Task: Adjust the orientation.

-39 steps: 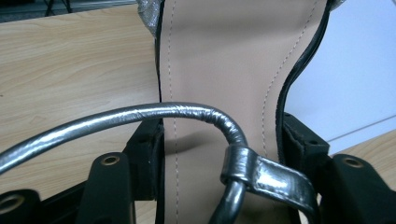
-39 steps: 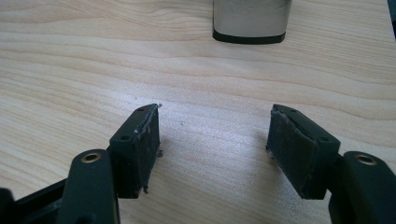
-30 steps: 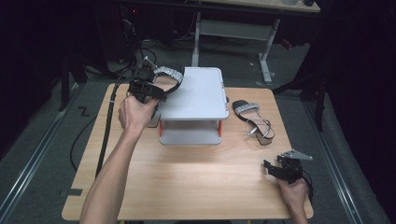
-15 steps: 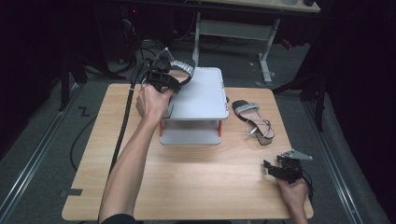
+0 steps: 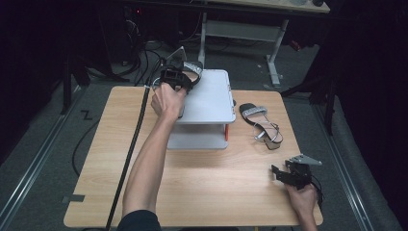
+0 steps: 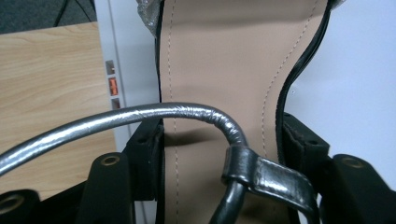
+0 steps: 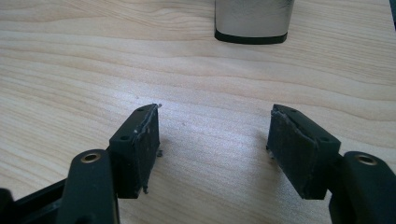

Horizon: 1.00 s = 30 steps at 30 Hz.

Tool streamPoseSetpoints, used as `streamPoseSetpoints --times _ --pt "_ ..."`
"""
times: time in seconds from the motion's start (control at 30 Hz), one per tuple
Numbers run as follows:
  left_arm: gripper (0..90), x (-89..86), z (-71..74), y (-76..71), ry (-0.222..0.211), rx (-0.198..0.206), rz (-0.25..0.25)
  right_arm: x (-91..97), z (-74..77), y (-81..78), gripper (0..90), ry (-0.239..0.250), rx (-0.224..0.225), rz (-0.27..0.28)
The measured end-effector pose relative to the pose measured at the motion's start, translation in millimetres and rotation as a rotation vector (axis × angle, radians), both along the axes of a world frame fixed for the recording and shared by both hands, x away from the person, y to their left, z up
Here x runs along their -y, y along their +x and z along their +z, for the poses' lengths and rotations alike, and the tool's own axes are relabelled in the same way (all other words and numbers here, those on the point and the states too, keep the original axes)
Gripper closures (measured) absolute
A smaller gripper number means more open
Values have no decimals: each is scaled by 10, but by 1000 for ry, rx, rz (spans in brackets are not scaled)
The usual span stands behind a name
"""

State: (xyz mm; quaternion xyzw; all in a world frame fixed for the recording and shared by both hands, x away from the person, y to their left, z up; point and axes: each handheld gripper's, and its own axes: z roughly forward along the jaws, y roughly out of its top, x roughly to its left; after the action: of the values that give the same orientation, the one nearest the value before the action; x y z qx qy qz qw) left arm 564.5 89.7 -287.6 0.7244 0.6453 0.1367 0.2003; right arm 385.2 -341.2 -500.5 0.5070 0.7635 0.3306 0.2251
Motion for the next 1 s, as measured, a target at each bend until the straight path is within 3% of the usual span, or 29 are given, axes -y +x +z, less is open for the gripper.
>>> streamPoseSetpoints --times 0.07,0.3,0.53,0.77,1.0 --pt "419 26 -53 26 30 -12 8 -1 0 0 343 0 0 1" --pt "414 28 -123 53 53 -7 26 -2 -1 0 343 1 1 3" --pt "401 37 -144 74 47 -31 34 -2 -1 -1 344 0 1 3" --pt "264 7 -36 19 -16 34 7 -2 -1 -1 344 0 1 2" --pt "203 11 14 -49 -19 83 -27 -1 -1 -1 344 0 0 3"
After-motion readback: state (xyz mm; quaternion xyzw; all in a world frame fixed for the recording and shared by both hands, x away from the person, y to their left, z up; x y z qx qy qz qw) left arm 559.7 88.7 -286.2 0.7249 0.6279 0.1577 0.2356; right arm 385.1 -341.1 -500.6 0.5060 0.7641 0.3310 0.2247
